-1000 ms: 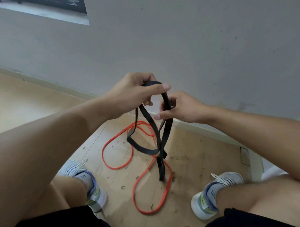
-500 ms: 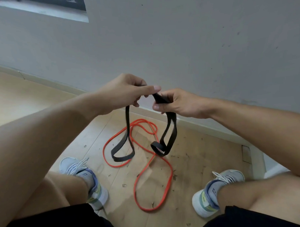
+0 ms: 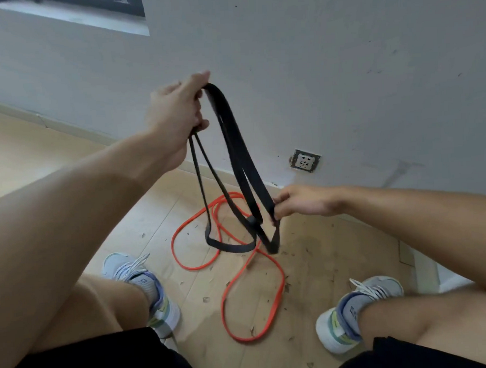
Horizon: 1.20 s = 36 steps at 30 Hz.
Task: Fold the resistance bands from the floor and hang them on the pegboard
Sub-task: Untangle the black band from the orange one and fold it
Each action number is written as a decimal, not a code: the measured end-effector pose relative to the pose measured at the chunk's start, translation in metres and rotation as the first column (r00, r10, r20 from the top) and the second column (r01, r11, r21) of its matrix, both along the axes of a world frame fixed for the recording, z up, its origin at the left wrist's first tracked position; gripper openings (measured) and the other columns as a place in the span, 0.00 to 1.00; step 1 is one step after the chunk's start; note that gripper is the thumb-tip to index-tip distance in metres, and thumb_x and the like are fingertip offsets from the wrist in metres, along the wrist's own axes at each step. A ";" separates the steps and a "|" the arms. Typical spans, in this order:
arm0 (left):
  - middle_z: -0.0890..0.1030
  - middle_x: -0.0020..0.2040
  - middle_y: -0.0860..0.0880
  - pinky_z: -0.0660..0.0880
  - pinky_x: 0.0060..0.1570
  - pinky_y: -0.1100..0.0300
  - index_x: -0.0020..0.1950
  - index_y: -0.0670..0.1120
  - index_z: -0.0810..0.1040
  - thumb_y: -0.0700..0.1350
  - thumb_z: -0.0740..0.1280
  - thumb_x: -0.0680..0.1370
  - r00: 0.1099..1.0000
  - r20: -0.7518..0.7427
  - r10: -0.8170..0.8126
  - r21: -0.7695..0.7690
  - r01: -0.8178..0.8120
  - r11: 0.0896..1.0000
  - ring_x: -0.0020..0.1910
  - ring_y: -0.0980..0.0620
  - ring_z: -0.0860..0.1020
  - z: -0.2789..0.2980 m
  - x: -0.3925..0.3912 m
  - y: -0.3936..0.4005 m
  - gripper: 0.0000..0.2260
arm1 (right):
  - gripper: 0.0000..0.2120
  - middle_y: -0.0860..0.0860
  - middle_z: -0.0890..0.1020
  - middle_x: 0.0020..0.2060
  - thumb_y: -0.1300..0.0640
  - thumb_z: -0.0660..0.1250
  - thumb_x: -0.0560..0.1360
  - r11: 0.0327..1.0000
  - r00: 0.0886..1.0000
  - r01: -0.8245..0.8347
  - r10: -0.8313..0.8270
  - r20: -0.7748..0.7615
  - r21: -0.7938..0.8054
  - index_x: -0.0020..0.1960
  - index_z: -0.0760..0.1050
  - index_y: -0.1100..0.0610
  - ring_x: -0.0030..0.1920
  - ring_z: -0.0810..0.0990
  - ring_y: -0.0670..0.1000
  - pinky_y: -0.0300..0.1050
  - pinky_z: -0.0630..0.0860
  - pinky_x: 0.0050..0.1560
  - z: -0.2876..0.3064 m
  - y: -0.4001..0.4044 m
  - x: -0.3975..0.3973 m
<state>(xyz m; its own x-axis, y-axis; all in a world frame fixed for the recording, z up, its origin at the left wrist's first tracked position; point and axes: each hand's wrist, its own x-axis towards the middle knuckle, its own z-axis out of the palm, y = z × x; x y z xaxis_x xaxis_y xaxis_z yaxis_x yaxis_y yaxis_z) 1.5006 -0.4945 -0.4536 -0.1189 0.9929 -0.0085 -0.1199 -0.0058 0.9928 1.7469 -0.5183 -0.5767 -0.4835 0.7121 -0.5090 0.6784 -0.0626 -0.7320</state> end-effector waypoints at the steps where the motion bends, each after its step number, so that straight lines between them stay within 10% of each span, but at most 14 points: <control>1: 0.64 0.25 0.54 0.72 0.34 0.61 0.38 0.49 0.71 0.51 0.70 0.80 0.999 0.008 0.052 -0.021 -0.052 0.998 0.23 0.56 0.63 -0.003 -0.008 0.007 0.13 | 0.08 0.46 0.86 0.41 0.59 0.71 0.73 0.997 0.998 -0.053 0.054 0.023 -0.055 0.49 0.83 0.62 0.49 0.81 0.46 0.43 0.74 0.59 -0.001 0.000 0.003; 7: 0.70 0.33 0.53 0.74 0.33 0.62 0.41 0.50 0.74 0.54 0.72 0.76 0.941 -0.014 0.338 -0.155 -0.336 0.929 0.23 0.56 0.66 -0.021 -0.059 0.041 0.12 | 0.07 0.52 0.84 0.42 0.55 0.78 0.68 0.990 0.941 -0.132 0.142 0.308 -0.054 0.42 0.81 0.55 0.48 0.80 0.50 0.57 0.75 0.65 -0.023 0.007 0.035; 14: 0.72 0.37 0.50 0.76 0.39 0.60 0.38 0.49 0.76 0.56 0.73 0.74 0.926 -0.163 0.340 -0.129 -0.362 0.923 0.31 0.53 0.69 -0.035 -0.071 0.045 0.13 | 0.11 0.58 0.83 0.46 0.76 0.69 0.76 0.981 0.978 0.194 -0.193 0.086 -0.008 0.46 0.77 0.60 0.46 0.83 0.52 0.41 0.81 0.51 -0.006 0.023 0.072; 18: 0.72 0.36 0.50 0.76 0.41 0.58 0.37 0.49 0.77 0.56 0.74 0.72 0.923 -0.218 0.318 -0.120 -0.348 0.930 0.31 0.52 0.70 -0.038 -0.074 0.043 0.13 | 0.08 0.58 0.80 0.45 0.72 0.65 0.80 0.766 0.802 0.563 -0.597 0.019 0.310 0.47 0.74 0.59 0.41 0.84 0.58 0.52 0.85 0.36 -0.002 0.030 0.079; 22: 0.71 0.35 0.49 0.73 0.39 0.57 0.38 0.47 0.77 0.53 0.74 0.72 0.915 -0.277 0.293 -0.106 -0.332 0.937 0.30 0.50 0.67 -0.037 -0.071 0.039 0.11 | 0.09 0.56 0.81 0.41 0.61 0.57 0.81 0.703 0.688 0.244 -0.611 0.392 0.668 0.50 0.75 0.55 0.37 0.84 0.61 0.54 0.81 0.40 0.009 0.029 0.084; 28: 0.70 0.36 0.48 0.71 0.34 0.57 0.39 0.46 0.76 0.49 0.74 0.72 0.902 -0.323 0.286 -0.155 -0.349 0.924 0.31 0.48 0.66 -0.039 -0.072 0.038 0.10 | 0.04 0.61 0.85 0.43 0.68 0.72 0.77 0.783 0.791 0.521 -0.592 0.150 0.340 0.45 0.79 0.62 0.40 0.85 0.59 0.53 0.85 0.48 0.003 0.030 0.095; 32: 0.73 0.37 0.50 0.74 0.35 0.59 0.44 0.45 0.78 0.50 0.74 0.73 0.911 -0.298 0.283 -0.159 -0.340 0.927 0.33 0.50 0.69 -0.040 -0.075 0.040 0.11 | 0.13 0.54 0.83 0.35 0.63 0.83 0.67 0.878 0.815 0.336 -0.452 0.362 0.341 0.43 0.79 0.61 0.35 0.81 0.53 0.41 0.76 0.35 -0.001 0.028 0.104; 36: 0.69 0.31 0.51 0.71 0.35 0.58 0.37 0.47 0.74 0.51 0.74 0.73 0.954 -0.251 0.163 -0.144 -0.203 0.968 0.26 0.53 0.66 -0.036 -0.071 0.035 0.12 | 0.16 0.55 0.88 0.46 0.60 0.85 0.65 0.941 0.793 0.213 -0.325 0.515 0.264 0.47 0.81 0.57 0.44 0.85 0.55 0.48 0.80 0.47 -0.005 0.027 0.106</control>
